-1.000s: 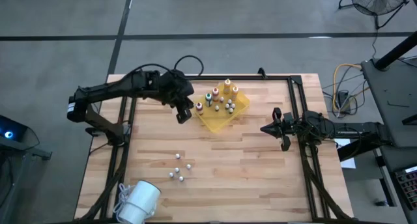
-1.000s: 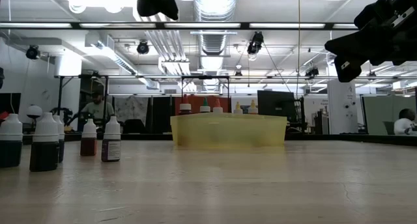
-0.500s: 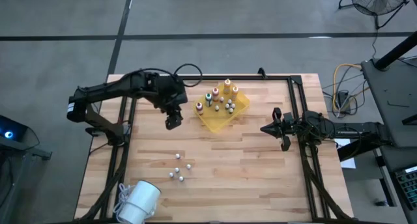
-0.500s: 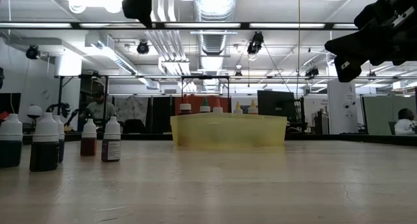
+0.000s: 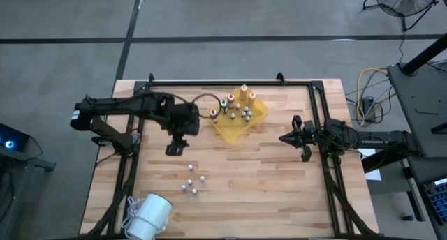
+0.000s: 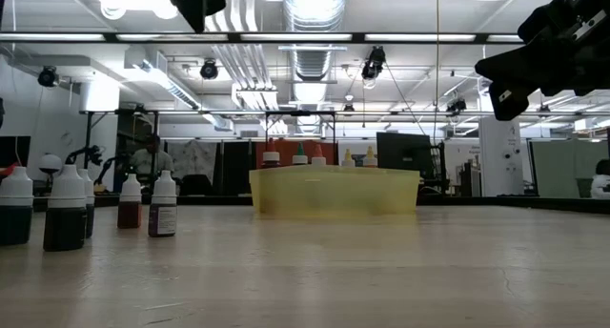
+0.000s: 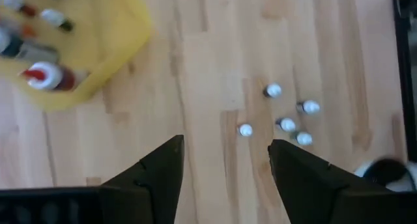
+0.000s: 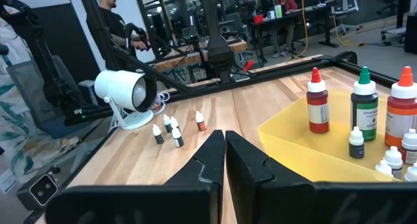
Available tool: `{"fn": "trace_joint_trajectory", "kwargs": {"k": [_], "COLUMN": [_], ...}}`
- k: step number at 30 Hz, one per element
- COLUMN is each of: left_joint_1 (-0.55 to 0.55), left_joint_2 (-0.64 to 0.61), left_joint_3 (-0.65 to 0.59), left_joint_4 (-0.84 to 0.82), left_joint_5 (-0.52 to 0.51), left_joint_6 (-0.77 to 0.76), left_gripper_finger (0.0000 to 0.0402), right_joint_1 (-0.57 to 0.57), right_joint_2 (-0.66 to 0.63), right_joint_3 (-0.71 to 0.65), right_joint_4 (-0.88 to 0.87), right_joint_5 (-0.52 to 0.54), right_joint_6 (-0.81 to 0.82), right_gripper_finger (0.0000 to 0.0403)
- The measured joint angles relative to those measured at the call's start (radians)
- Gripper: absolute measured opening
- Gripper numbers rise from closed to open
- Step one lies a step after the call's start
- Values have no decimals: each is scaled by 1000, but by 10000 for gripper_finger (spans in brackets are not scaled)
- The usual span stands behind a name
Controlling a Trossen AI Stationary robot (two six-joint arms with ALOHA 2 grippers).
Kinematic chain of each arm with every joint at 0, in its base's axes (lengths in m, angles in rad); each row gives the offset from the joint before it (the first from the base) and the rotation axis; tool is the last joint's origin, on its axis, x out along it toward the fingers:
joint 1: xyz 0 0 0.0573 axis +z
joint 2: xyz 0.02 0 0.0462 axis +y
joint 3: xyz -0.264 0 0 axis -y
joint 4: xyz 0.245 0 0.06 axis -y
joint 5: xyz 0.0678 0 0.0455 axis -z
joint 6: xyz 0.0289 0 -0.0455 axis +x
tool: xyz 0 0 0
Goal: Pick & Place food coloring
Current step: Put the small orange food coloring bottle into the yellow bin
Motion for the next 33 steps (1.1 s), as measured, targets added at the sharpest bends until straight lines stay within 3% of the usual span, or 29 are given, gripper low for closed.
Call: {"fn": "trace_joint_trajectory", "kwargs": {"k": [14,25,33], "left_joint_1": [-111,-171,-183], "left_joint_2": [0,4,60], "left_joint_3": [-122,-157,-171], "left_joint_4": [61,108,102], "left_joint_5": [1,1,2], "left_joint_6": [283,412,424], "left_gripper_finger": [197,197,197], "right_joint_1": [0,0,0], "right_joint_2": [0,0,0], "right_joint_3": [0,0,0], "right_joint_4": [0,0,0], "right_joint_5": [0,0,0], "right_joint_6": [0,0,0], "right_gripper_finger": [9,9,9]}}
